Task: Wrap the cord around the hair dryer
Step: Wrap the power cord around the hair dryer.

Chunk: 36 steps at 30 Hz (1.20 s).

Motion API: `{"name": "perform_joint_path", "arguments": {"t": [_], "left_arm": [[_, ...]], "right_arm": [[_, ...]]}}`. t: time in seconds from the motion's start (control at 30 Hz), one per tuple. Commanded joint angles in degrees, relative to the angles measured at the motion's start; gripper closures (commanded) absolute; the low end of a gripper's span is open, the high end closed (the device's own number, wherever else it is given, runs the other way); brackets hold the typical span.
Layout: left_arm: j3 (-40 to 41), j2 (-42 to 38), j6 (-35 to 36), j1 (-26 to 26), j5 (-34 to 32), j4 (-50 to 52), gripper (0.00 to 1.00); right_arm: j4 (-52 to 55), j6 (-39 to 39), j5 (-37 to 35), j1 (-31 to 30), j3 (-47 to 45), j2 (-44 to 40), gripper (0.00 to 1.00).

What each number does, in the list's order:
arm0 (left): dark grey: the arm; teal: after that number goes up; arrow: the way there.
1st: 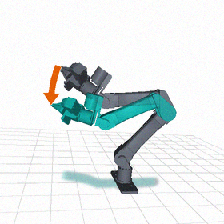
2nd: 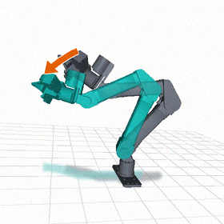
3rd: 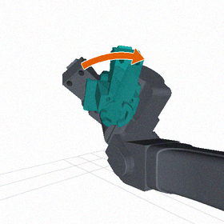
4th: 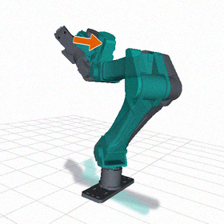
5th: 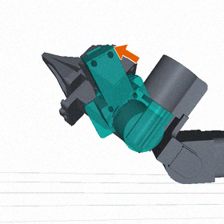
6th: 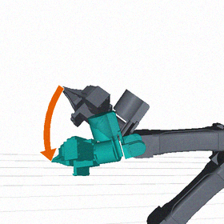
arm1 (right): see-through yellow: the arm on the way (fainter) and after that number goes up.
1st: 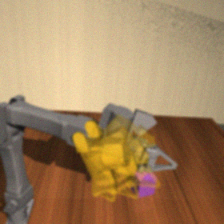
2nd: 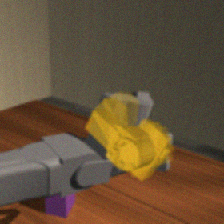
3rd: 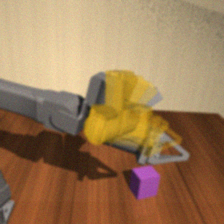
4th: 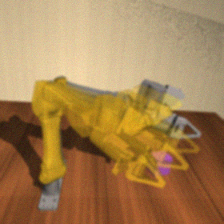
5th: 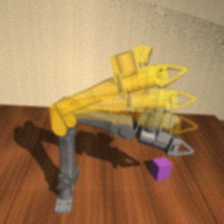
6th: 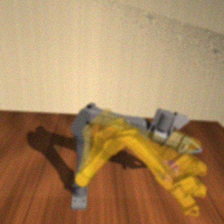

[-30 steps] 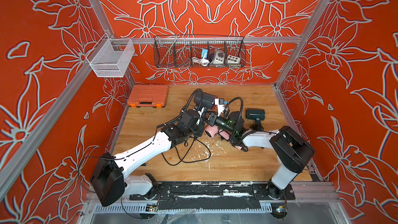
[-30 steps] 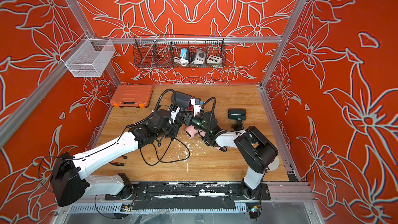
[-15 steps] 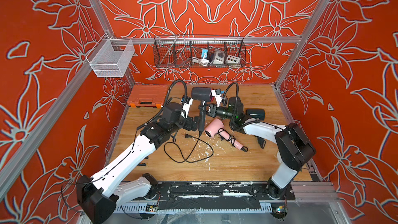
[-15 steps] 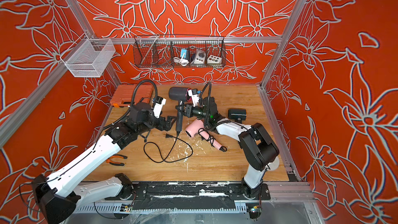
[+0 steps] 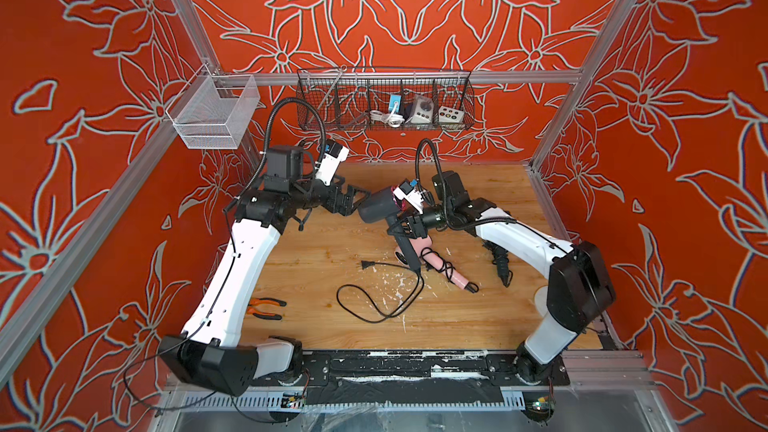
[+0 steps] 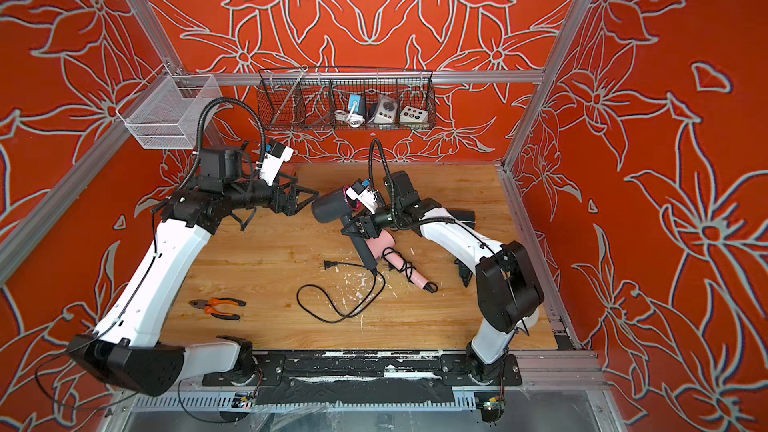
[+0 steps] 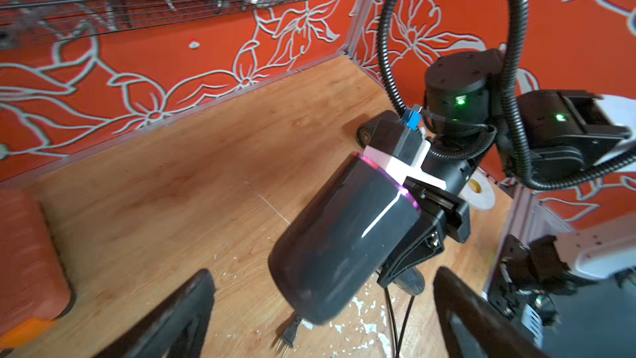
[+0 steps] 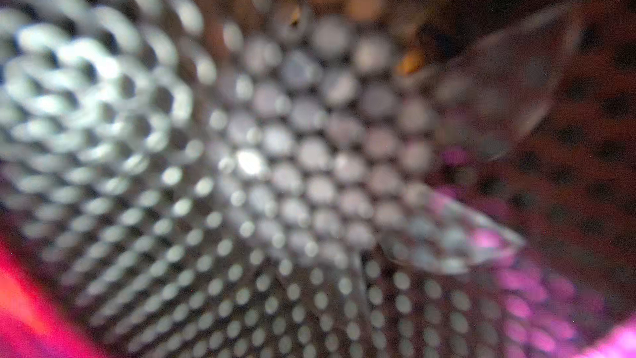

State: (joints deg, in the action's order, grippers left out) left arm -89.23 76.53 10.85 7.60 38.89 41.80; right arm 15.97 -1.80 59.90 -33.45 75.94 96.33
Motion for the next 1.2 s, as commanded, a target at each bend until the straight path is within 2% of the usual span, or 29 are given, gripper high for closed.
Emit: {"name": "perform_joint_path", "arguments": {"t": [0.0,0.1,0.27,0.5,0.8,1.07,1.17], "left_arm": [[-4.7,4.8,9.5,-0.6,14.3,12.5,0.04],[-4.6,5.8,11.6,-0.5,20.9,14.3,0.04],[-2.5,4.6,13.0,1.5,25.9,14.5,0.03],[-3.4,6.3,14.6,8.0,23.9,18.3,0.03],[-5.4,7.7,15.4,12.9,19.2,20.4,0.07],[-6.3,9.9,15.5,16.2,15.7,21.0,0.18],[-6.4,10.2,14.8,16.5,15.1,19.8,0.26]], "right_arm": [[12.6,14.3,6.7,0.1,5.6,-2.5,1.0],[22.7,21.3,7.2,0.1,9.5,-2.9,1.0],[31.1,26.1,9.0,0.0,13.1,-3.4,1.0],[41.9,33.1,10.6,-0.3,19.2,-0.8,1.0],[50.6,38.2,8.3,-1.8,24.8,3.2,1.0],[53.7,40.0,6.9,-2.2,29.4,6.7,1.0],[54.5,40.3,6.3,-2.5,30.7,8.0,1.0]]}}
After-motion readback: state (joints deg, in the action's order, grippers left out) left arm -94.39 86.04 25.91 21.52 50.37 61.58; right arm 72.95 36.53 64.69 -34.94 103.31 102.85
